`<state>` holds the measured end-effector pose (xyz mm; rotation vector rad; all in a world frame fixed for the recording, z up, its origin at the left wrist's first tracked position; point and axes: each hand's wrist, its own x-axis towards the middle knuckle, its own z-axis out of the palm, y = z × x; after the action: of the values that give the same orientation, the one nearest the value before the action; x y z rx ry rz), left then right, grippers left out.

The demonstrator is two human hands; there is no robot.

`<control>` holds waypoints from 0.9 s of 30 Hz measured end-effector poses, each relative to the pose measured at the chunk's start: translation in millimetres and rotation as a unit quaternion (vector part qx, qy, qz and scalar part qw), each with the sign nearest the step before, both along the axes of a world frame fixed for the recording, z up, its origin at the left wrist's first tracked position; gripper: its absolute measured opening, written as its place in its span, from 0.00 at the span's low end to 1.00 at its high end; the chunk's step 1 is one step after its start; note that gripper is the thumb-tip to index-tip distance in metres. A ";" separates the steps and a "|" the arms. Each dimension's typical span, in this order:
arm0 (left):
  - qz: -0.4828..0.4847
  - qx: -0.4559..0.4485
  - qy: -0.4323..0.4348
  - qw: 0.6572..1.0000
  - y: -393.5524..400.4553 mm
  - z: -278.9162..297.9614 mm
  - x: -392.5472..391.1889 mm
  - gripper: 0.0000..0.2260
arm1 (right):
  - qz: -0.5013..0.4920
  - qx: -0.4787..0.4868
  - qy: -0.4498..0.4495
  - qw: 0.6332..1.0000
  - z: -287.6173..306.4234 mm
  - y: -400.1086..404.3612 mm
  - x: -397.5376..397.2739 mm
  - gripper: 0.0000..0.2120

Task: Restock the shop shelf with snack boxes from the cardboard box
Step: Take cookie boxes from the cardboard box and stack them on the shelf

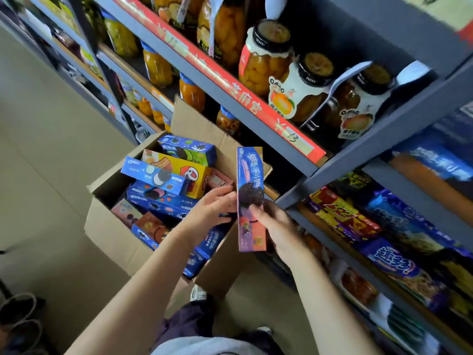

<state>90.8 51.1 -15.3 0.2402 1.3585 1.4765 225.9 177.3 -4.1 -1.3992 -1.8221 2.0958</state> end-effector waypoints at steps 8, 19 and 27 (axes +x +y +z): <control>0.002 0.147 0.022 0.989 22.3 69.7 21.0 0.22 | 0.064 0.191 0.055 0.978 87.0 4.7 30.9 0.20; -0.086 0.294 0.074 0.949 89.3 192.5 116.2 0.14 | -0.040 0.385 0.092 0.917 226.0 27.0 136.7 0.23; 0.051 0.215 0.638 0.737 147.5 209.3 162.6 0.12 | -0.095 0.713 -0.147 0.679 272.2 82.9 204.2 0.31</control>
<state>253.4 198.6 194.0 1.7698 2.0160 1.7297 430.1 260.2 268.1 -1.1847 -2.2128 -0.0737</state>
